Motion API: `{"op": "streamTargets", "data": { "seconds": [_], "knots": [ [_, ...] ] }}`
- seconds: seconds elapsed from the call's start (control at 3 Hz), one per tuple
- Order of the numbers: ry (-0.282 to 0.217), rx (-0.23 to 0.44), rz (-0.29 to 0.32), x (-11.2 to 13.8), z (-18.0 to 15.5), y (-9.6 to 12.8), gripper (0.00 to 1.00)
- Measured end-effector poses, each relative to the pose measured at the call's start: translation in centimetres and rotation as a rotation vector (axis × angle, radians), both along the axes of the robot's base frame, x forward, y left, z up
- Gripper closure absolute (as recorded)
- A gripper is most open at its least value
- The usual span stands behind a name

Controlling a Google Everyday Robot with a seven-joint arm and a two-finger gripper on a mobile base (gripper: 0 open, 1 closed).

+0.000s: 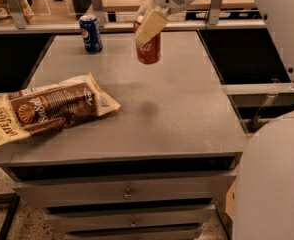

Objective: Pick coke can

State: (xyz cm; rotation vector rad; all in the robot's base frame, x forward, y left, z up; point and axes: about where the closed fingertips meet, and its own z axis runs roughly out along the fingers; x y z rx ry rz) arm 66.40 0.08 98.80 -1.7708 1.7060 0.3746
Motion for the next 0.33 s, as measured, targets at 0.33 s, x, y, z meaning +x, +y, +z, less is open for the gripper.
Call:
{"op": "streamTargets", "data": {
  "seconds": [0.33],
  "knots": [
    [0.001, 0.001, 0.001, 0.08, -0.14, 0.17, 1.00]
  ]
}}
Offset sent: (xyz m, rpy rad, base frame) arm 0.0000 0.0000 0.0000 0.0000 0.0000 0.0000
